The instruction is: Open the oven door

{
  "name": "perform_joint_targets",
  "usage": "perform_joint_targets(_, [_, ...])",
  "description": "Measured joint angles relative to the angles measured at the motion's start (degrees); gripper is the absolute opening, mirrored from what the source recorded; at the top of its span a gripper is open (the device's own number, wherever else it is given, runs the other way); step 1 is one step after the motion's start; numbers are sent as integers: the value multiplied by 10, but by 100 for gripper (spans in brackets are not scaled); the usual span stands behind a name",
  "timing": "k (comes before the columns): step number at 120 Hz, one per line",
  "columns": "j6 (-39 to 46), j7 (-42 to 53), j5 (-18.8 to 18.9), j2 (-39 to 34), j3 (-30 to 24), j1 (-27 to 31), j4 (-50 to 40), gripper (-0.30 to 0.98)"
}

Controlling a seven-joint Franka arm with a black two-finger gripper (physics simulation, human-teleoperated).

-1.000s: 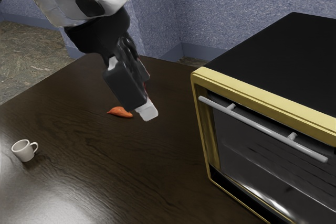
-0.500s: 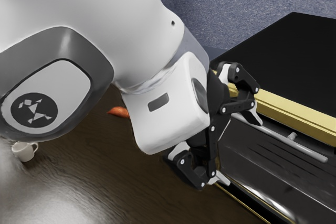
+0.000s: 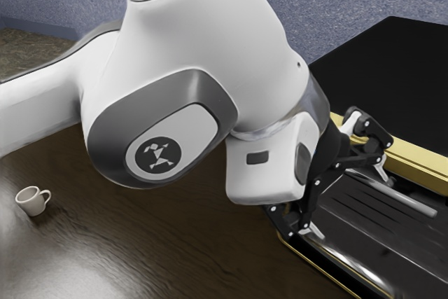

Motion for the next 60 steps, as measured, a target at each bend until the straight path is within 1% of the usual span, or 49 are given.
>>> perform_joint_targets(18, [4,30,1,-7,-1,1,-10,75])
perform_joint_targets(33, [8,49,2,-10,0,1,-19,83])
perform_joint_targets(36, [9,52,2,-26,1,2,-39,86])
perform_joint_targets(38, [10,54,1,-52,2,2,-65,85])
perform_joint_targets(39, [10,55,1,-72,2,3,-84,81])
perform_joint_targets(41, [10,57,-1,-118,2,2,-122,77])
perform_joint_targets(44, [-9,58,-8,-255,-3,-20,-185,70])
perform_joint_targets(46, [-29,57,-12,-348,-9,-36,-187,69])
perform_joint_targets(48, [-51,55,-9,-414,-10,-41,-137,68])
perform_joint_targets(50, [-72,51,0,-418,-1,-18,-48,69])
perform_joint_targets(52, [-93,46,9,-379,9,32,54,69])
perform_joint_targets(55, [-122,32,13,-281,21,119,174,68])
perform_joint_targets(57, [-141,20,14,-218,30,161,232,68])
perform_joint_targets(60, [-170,-10,15,-125,54,204,292,68])
